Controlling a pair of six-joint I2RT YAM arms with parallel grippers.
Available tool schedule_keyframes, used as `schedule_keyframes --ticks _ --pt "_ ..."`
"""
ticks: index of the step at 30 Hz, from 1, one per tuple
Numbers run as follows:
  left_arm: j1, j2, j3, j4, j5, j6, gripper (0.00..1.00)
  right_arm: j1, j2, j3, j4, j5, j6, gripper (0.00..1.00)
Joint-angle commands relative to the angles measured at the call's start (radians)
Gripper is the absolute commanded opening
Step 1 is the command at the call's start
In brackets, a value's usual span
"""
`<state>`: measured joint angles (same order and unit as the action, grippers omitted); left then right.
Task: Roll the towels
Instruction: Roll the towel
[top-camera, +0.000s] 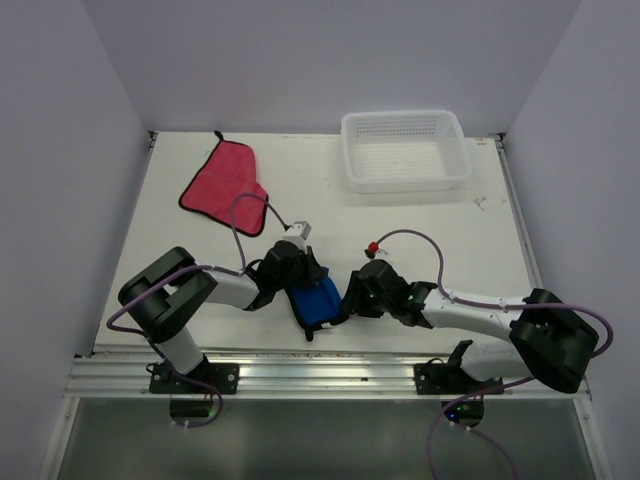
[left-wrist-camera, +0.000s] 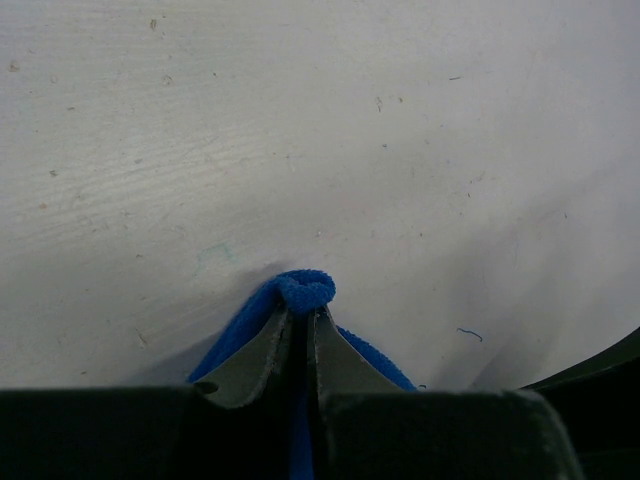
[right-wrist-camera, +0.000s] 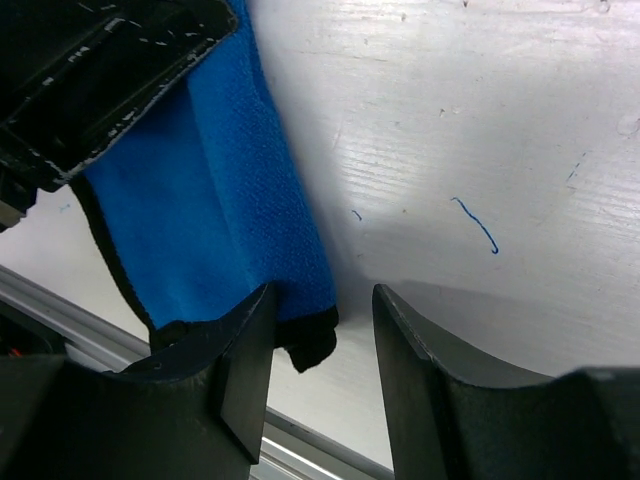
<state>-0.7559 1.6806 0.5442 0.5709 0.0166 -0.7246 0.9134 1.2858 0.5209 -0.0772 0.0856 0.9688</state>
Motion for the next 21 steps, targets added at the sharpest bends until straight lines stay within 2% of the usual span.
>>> schedule_keyframes --ticks 1,21 --pt "-0.005 0.034 -0.049 -0.147 -0.067 0.011 0.0 -0.002 0.015 -0.033 0.054 -0.023 0.025 0.46" --pt "-0.003 0.024 -0.052 -0.158 -0.099 -0.016 0.0 0.025 0.052 -0.087 0.054 -0.009 0.031 0.39"
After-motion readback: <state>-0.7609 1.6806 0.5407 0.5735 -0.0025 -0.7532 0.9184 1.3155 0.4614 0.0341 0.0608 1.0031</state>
